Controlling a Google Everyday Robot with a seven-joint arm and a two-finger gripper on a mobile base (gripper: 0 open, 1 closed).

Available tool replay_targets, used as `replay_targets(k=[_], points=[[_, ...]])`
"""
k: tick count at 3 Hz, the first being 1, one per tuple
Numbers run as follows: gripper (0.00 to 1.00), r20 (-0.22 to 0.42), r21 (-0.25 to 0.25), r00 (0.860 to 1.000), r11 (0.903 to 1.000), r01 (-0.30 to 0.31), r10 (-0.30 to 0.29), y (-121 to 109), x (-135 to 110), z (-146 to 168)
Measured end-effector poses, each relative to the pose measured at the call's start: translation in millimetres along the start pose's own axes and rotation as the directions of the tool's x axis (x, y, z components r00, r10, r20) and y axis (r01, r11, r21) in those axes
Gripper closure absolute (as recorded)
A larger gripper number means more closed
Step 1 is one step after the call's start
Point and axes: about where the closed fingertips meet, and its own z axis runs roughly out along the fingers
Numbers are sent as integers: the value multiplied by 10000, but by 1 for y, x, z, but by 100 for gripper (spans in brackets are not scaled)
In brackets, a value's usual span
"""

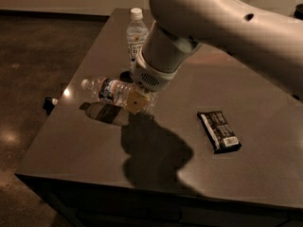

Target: Move water bottle near blue plastic bottle

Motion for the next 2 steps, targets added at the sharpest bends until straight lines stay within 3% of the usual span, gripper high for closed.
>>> replay_targets(k=[1,2], points=[[100,42,32,10000,10000,55,-55,-20,-12,7],[74,-123,362,9999,9993,23,-19,-49,-17,12]])
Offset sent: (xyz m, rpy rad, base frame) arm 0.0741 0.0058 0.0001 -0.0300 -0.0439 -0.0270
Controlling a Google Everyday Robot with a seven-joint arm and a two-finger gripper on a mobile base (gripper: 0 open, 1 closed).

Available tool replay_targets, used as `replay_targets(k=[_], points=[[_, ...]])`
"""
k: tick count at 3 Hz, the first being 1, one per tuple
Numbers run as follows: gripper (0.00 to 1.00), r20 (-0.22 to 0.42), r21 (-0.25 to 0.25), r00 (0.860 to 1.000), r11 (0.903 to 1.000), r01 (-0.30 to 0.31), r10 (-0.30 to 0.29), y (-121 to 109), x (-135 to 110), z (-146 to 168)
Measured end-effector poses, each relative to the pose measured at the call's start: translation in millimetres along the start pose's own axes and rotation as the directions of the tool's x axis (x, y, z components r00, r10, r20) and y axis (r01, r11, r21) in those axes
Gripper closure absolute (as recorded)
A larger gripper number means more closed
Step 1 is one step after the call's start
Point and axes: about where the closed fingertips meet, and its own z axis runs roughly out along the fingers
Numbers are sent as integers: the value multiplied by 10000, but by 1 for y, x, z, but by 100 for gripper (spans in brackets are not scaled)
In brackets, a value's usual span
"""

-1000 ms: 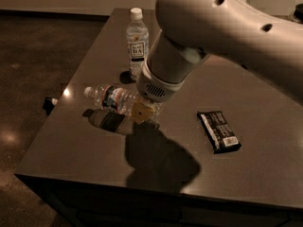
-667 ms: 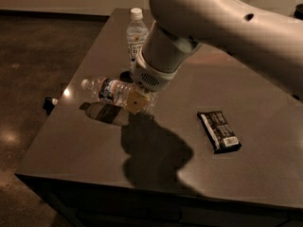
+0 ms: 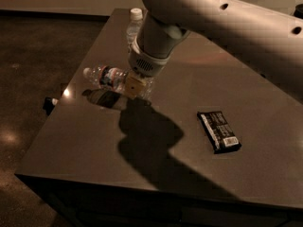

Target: Move water bottle near blue plastic bottle

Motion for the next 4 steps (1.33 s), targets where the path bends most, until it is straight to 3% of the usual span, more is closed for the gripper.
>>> replay_targets(k=[1,3,4], points=[[52,-211,263,9997,9996,-79,85,-19,5,0],[5,-703,435,9961,9978,-494,524,-49,45,1],[0,-674,512,9957,9969,-600,634,-48,59,3]])
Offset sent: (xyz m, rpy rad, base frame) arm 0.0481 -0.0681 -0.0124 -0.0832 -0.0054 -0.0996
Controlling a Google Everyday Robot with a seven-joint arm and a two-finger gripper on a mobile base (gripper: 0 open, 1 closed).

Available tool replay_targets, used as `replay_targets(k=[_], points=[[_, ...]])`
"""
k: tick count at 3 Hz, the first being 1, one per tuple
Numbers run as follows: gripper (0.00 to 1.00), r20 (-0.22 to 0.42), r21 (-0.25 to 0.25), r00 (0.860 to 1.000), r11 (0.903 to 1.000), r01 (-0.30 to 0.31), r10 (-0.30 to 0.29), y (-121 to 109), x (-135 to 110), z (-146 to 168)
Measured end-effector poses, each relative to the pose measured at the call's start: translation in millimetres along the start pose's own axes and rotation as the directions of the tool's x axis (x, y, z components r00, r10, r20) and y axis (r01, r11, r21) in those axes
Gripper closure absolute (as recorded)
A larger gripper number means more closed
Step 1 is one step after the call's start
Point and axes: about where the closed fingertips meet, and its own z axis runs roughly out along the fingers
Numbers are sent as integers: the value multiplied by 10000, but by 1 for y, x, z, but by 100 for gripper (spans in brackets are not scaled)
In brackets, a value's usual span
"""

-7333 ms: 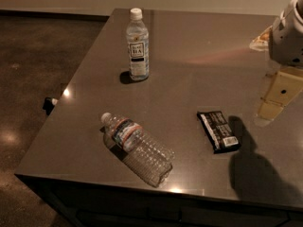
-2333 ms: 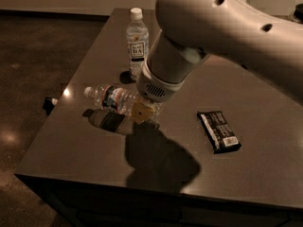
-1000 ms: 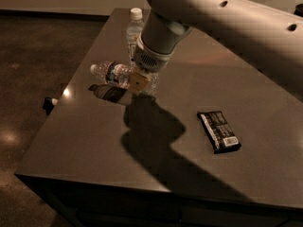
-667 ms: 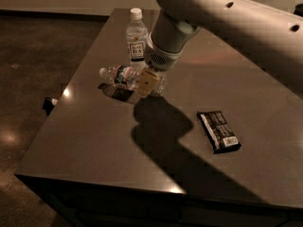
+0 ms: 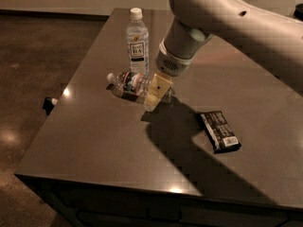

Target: Move water bottle near blue plastic bottle

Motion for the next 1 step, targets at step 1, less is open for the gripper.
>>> replay_targets(k=[1], points=[[0,4,14,10000,10000,-19,19,0,2,1]])
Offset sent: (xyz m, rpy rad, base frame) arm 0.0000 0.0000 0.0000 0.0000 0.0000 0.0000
